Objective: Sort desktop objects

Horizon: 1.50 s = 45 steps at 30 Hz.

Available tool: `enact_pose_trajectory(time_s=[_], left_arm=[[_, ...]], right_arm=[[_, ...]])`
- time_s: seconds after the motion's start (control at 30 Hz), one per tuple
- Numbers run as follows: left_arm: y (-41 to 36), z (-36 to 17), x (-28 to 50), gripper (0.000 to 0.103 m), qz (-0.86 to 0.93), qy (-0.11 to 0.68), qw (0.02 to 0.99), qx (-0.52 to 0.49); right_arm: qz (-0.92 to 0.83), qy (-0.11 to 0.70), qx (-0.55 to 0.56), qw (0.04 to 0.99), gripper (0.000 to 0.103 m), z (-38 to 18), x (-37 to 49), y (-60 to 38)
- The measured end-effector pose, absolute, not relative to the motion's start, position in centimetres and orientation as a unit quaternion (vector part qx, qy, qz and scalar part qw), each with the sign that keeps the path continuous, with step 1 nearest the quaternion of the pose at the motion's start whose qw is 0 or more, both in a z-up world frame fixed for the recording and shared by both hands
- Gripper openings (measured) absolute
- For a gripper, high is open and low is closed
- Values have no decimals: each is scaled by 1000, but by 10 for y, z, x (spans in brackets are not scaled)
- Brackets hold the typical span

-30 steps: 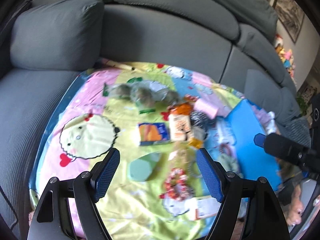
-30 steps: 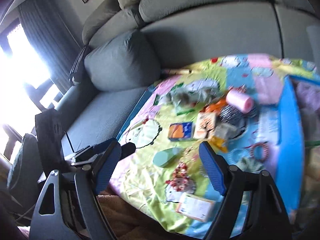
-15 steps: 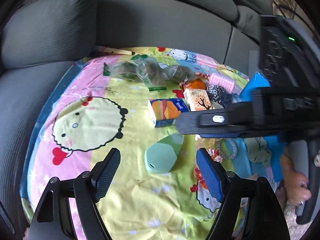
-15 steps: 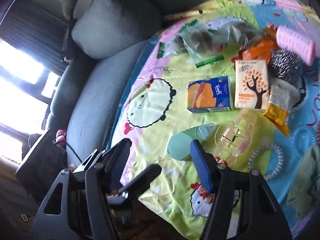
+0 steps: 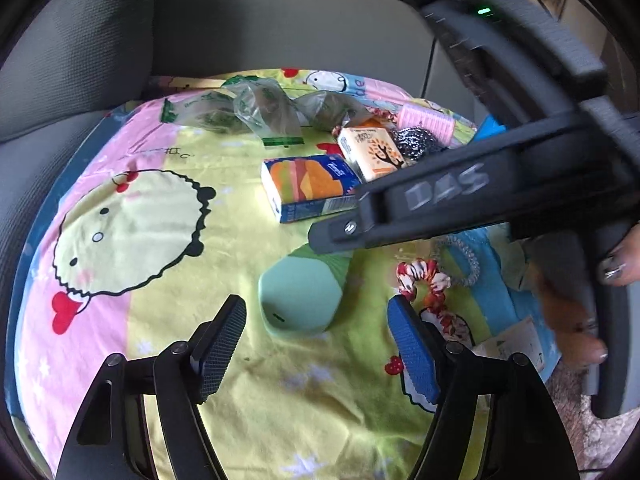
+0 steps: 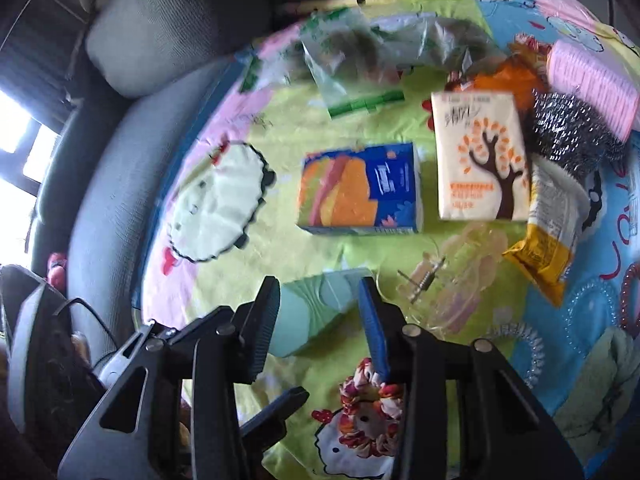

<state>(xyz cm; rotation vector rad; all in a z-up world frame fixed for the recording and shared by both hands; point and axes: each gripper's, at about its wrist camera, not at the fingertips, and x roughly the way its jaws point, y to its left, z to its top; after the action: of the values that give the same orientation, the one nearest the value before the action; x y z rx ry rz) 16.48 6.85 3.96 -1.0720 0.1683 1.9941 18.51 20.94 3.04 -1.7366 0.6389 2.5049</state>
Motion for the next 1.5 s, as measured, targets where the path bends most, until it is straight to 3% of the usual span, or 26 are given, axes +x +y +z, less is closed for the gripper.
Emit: enact_pose_trajectory(time_s=[0.07,0.23,0.43,0.57,0.77,0.93,1.13,1.33,1.37,1.4,1.5], left_arm=[[68,37,163,74,795,59,424,-430],[64,27,156,72,792,40,418,-443],[66,24,155,48,798,41,410,-439],[65,25,156,48,798,38,409,-441],[63,28,158,44,793,30,415,-445],[69,27,165,44,796,53,413,-440],[69,25,162,44,796,46,414,-440],[70,23,161,44,798,50,415,-434],[69,23,160,44,796,47,416,-436],[68,23,158,44,794,41,419,-439],[66,22,153,44,790,18,419,-447]], right_arm=[[812,188,-553,23,34,29,184,206],[806,211,-553,20,37,21,180,216],[808,217,-548,17,37,22,180,216],[809,223,-543,13,38,21,181,216],[788,286,-544,-5,29,16,187,223],[799,268,-539,3,29,16,187,213],[800,254,-543,13,38,16,183,205],[818,225,-528,25,64,16,175,187],[819,223,-528,30,61,16,175,188],[822,209,-528,37,50,16,174,188],[828,208,-519,31,47,15,174,189]])
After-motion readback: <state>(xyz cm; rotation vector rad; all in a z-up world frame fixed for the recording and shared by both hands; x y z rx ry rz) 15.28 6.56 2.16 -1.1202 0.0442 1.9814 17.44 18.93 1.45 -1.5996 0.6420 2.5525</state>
